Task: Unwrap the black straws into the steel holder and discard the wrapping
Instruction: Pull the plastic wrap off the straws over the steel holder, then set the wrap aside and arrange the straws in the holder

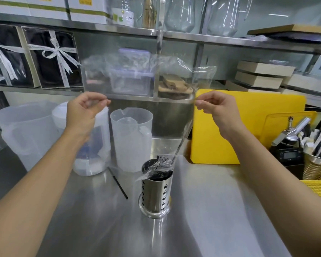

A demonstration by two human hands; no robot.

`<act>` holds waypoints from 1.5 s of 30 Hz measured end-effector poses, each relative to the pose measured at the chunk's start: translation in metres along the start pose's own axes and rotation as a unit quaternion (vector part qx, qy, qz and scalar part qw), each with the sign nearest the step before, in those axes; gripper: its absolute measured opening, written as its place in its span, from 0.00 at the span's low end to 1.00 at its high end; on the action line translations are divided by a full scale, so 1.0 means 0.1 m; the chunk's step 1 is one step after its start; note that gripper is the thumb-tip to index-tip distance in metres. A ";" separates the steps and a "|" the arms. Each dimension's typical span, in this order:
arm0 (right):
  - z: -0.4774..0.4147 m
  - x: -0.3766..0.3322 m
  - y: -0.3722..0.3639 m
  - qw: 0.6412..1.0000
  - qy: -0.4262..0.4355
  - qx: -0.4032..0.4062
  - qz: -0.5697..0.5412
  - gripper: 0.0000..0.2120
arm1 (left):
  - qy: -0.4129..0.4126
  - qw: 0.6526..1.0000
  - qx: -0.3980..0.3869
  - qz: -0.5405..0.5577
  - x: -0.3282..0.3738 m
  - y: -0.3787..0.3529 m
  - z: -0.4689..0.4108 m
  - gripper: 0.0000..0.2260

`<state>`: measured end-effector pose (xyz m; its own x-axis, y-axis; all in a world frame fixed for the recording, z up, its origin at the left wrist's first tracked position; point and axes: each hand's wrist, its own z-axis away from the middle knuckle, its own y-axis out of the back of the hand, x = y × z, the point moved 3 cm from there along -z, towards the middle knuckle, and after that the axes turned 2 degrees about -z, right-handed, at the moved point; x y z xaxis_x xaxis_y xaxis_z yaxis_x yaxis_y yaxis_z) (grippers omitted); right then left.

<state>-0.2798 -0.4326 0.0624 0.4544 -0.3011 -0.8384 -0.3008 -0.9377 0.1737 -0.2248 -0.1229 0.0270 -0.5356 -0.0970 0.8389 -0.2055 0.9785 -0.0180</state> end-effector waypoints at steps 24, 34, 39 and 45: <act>-0.07 -0.37 0.64 0.970 0.079 0.165 -0.159 0.05 | 0.006 0.995 -0.079 0.053 0.68 -0.54 0.02 0.06; 0.64 0.32 1.33 0.969 -0.077 0.218 -0.087 0.07 | 0.168 0.968 -0.184 0.035 0.13 -1.31 0.86 0.07; 1.20 0.96 1.69 0.951 -0.186 0.244 -0.040 0.10 | 0.292 0.926 -0.241 0.020 -0.24 -1.68 1.54 0.04; 1.93 1.72 1.97 0.921 -0.309 0.234 0.031 0.10 | 0.364 0.876 -0.304 -0.094 -0.83 -1.88 2.33 0.05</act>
<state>-0.4231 -0.6359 -0.1475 -0.0962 -0.0607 -0.9935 -0.7043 -0.7011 0.1110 -0.3328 -0.3415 -0.1656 0.1695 -0.3408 0.9247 0.3581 0.8955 0.2644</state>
